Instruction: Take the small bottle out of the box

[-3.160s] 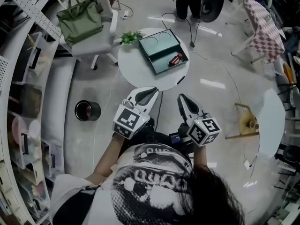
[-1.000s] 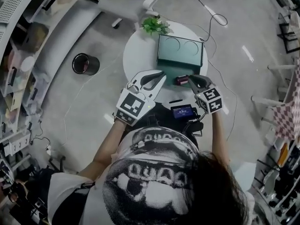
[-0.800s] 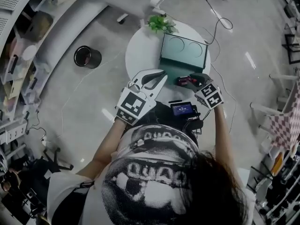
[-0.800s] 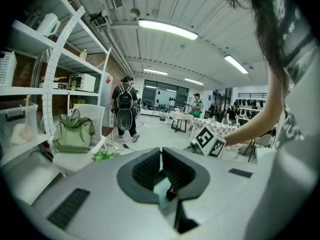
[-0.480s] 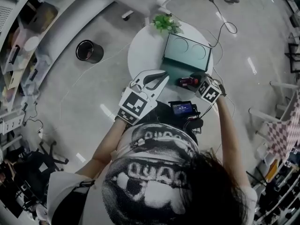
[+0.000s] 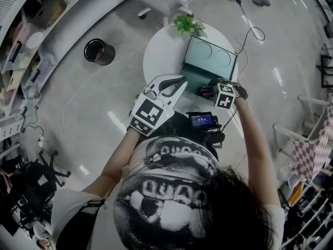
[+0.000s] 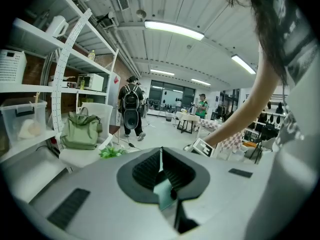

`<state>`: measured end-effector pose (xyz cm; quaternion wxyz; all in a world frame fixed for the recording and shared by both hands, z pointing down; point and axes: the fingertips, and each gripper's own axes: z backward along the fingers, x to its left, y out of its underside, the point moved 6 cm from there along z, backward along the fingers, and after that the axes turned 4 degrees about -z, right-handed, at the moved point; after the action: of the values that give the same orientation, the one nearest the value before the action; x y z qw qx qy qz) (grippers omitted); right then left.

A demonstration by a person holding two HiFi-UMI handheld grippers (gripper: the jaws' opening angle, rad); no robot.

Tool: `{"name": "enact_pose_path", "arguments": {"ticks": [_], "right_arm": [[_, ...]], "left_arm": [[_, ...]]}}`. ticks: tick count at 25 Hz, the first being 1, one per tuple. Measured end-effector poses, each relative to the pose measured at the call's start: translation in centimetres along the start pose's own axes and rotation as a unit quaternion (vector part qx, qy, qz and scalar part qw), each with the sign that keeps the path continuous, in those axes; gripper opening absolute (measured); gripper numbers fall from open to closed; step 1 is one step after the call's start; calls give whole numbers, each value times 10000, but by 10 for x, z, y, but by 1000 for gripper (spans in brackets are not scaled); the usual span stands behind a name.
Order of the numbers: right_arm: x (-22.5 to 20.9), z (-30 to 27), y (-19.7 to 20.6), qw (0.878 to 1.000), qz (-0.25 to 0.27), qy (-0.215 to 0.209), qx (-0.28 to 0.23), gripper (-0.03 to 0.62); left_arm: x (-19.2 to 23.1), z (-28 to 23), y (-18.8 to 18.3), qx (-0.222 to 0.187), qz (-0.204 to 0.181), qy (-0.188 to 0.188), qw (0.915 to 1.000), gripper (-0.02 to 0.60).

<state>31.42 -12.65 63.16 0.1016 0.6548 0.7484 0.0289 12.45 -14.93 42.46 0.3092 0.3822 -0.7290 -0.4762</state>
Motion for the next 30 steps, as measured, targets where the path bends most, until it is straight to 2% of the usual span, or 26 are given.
{"name": "enact_pose_path", "arguments": {"ticks": [4,10,15,21,26,30], "right_arm": [[-2,-11,-1,9999,-105,-115,28,198],[-7,-15,0,9963,-762,-396,-59,206],[-10,-20,-2,9938,-1067,-300,65,221],[-9,-21,-2,9933,-1144,-149,14,219],[-11,-11,-7,9854,-1645,26,-427,219],[-8,8,-17,9709,-2177,250,-962,219]], "left_arm": [[6,5,4,5,59,-110,9999,21],[14,11,7,8,146,-254,9996,21],[20,11,8,-16,147,-319,9994,21],[24,14,7,-17,119,-384,9992,21],[25,20,10,63,116,-398,9991,21],[22,24,14,139,149,-368,9991,21]]}}
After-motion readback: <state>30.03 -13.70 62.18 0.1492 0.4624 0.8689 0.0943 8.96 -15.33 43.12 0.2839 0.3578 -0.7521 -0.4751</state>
